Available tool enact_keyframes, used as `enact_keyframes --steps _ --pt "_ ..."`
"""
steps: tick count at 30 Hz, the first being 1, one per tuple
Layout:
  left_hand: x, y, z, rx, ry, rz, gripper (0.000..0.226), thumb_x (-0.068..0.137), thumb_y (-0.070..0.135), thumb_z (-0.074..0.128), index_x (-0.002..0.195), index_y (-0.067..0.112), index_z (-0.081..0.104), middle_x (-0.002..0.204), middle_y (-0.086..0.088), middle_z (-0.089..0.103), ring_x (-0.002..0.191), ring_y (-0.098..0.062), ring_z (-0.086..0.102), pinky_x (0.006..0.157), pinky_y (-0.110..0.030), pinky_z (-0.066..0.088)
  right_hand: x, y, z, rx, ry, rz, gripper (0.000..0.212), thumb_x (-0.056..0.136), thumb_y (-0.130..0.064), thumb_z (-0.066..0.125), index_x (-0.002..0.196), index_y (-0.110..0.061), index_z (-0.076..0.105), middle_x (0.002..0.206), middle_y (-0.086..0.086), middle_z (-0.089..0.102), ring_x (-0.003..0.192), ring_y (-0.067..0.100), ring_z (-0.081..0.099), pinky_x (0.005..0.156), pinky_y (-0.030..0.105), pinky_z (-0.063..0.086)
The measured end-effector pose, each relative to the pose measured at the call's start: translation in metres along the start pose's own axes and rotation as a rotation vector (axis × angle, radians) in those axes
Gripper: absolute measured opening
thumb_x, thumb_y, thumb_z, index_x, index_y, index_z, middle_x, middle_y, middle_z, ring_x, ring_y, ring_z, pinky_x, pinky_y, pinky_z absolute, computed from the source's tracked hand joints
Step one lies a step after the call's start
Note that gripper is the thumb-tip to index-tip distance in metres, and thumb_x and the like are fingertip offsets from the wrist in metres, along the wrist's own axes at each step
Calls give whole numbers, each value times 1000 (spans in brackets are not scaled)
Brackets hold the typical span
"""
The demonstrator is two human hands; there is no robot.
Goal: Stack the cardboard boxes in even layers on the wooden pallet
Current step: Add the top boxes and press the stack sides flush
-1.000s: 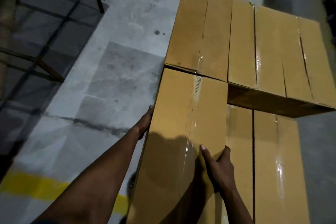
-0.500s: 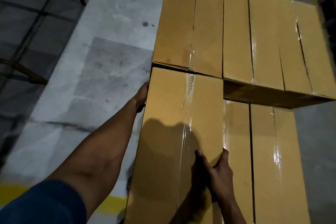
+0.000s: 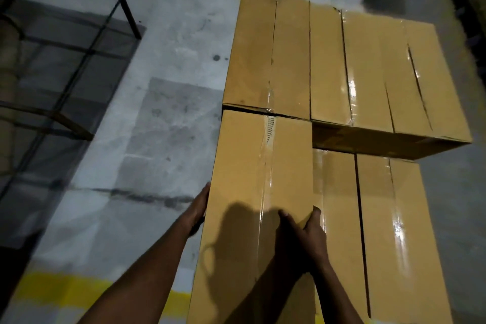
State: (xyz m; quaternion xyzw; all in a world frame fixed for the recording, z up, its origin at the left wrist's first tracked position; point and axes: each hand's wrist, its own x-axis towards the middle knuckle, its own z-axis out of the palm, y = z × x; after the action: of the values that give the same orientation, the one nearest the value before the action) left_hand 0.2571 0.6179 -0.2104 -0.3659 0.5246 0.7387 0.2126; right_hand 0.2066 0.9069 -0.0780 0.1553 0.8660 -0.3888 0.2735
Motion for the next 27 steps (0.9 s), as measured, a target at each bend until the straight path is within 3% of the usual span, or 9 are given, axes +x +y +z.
enact_keyframes --steps 3,7,11,14,16,19,22,24,27 --pt "-47 -40 -3 -1 21 -55 64 94 81 44 136 38 66 126 -5 74 119 -31 67 109 -62 47 -5 3 -7 68 -86 2 106 76 -75 71 156 -28 21 143 5 56 131 34 55 103 41 48" --pt "-119 -70 4 -36 25 -136 74 89 89 34 133 40 68 128 -3 74 120 -27 69 112 -57 46 -24 39 -17 174 -209 67 117 60 -82 79 155 -41 24 151 1 51 134 28 52 111 49 47" --pt "-175 -95 13 -48 66 -177 90 76 100 37 135 39 68 128 0 74 120 -24 70 114 -57 43 -77 77 -27 304 -311 238 106 77 -69 77 161 -36 21 160 9 41 131 31 53 104 47 49" --pt "-213 -101 28 -78 133 -206 93 76 96 39 136 31 68 126 -2 74 117 -25 71 111 -51 46 -114 109 -30 310 -373 380 108 74 -80 70 160 -42 17 144 14 57 108 31 63 82 44 53" --pt "-236 -105 39 -48 218 -243 87 82 92 32 141 34 60 135 -1 69 123 -27 64 106 -51 44 -135 124 -30 303 -393 453 114 69 -85 69 160 -47 13 154 6 48 123 36 58 79 53 57" --pt "-254 -116 50 -41 309 -250 84 88 88 36 155 38 42 150 1 54 135 -30 51 106 -57 38 -155 137 -26 392 -371 482 106 73 -80 71 158 -46 18 161 -1 31 133 44 48 81 58 59" --pt "-259 -124 54 -109 329 -179 65 92 78 48 144 40 49 141 6 58 124 -23 54 106 -50 43 -163 139 -22 500 -313 410 91 82 -66 71 157 -36 29 141 -2 39 120 40 54 83 54 61" --pt "-258 -132 54 -88 330 -110 54 93 74 53 133 38 57 141 4 63 119 -20 60 100 -44 47 -164 136 -21 563 -293 345 84 88 -54 70 157 -24 33 141 0 42 125 35 49 94 53 58" --pt "-258 -139 52 -32 324 -35 75 65 96 59 117 42 65 128 7 69 113 -18 65 96 -42 50 -168 136 -23 604 -293 292 74 100 -38 64 160 -16 28 155 8 39 132 30 45 111 54 45"
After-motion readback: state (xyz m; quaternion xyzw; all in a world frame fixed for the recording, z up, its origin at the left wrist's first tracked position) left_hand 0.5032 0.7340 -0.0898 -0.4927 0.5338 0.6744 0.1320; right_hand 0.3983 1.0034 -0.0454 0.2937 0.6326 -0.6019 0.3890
